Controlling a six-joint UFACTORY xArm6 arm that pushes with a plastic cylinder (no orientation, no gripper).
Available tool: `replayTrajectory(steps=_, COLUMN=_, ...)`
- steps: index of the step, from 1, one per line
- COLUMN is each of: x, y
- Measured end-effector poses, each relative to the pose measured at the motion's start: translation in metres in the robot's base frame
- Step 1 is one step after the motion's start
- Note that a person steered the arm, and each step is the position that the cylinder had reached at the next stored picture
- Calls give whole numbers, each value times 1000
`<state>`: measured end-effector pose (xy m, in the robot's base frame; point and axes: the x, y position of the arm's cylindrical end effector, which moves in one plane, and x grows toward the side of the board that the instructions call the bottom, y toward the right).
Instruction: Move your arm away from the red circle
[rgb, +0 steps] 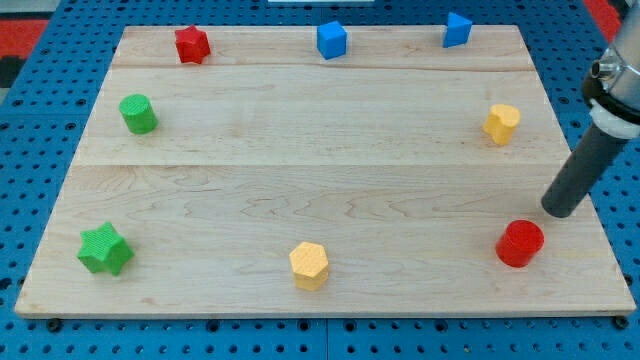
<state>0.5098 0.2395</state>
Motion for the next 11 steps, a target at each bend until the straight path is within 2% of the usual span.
replayTrajectory(steps=1, x=-5, y=-21)
replayTrajectory(steps=2, x=-29, y=-13)
replayTrajectory(steps=3, x=-44, y=15)
replayTrajectory(steps=4, x=-52, y=79)
replayTrajectory(steps=5, x=-65, y=104)
replayTrajectory(steps=6, x=-94, y=104)
replayTrajectory(steps=8, x=-181, y=85)
replayTrajectory(steps=10, x=-318, y=5)
replayTrajectory(steps=11, x=-318, y=5)
